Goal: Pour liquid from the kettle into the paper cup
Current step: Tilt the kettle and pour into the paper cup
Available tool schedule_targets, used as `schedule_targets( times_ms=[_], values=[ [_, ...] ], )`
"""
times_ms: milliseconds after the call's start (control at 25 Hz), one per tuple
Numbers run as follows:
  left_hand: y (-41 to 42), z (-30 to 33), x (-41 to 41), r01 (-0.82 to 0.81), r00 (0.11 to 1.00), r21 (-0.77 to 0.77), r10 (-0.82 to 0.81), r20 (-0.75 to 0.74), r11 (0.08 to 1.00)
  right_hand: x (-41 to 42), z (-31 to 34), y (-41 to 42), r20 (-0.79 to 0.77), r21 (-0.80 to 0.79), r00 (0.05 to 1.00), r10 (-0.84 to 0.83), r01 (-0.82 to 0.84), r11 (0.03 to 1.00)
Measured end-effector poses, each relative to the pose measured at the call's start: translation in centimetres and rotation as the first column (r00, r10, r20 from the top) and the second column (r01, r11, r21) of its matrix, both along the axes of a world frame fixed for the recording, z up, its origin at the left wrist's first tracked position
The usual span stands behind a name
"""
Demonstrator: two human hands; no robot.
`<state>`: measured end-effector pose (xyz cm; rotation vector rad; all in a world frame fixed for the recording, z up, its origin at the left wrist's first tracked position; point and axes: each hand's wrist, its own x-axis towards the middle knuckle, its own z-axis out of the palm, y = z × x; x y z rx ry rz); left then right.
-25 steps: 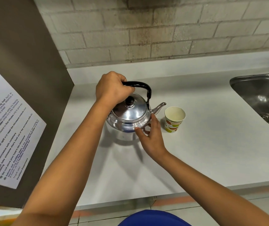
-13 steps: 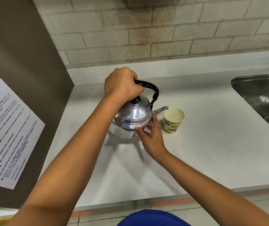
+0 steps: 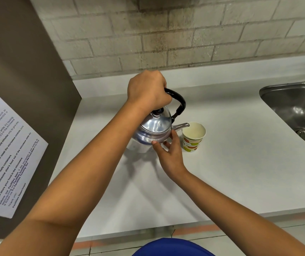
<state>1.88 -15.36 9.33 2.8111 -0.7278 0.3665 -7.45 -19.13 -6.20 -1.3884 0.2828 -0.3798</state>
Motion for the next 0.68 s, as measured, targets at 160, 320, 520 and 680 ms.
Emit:
schedule_targets(
  times_ms=[160,320,520,680],
  values=[
    [-1.0,0.4,-0.1,0.025,0.999,0.071,-0.028,0.037,0.997,0.1,0.2,0.0,0.017,0.054,1.0,0.0,-0.001,0.999],
    [-1.8,0.6,-0.3,0.048,0.996,0.129,-0.058,0.072,0.991,0.6,0.0,0.0,0.005,0.069,1.0,-0.007,0.007,0.998],
    [-2.3,0.7,-0.1,0.065,0.993,0.158,-0.079,0.085,0.985,0.9,-0.2,-0.1,-0.013,0.124,1.0,-0.005,0.006,0.992],
    [-2.6,0.6,-0.2,0.083,0.99,0.166,-0.101,0.099,0.983,1.1,-0.3,-0.2,-0.023,0.13,1.0,-0.011,0.014,0.991]
  ],
)
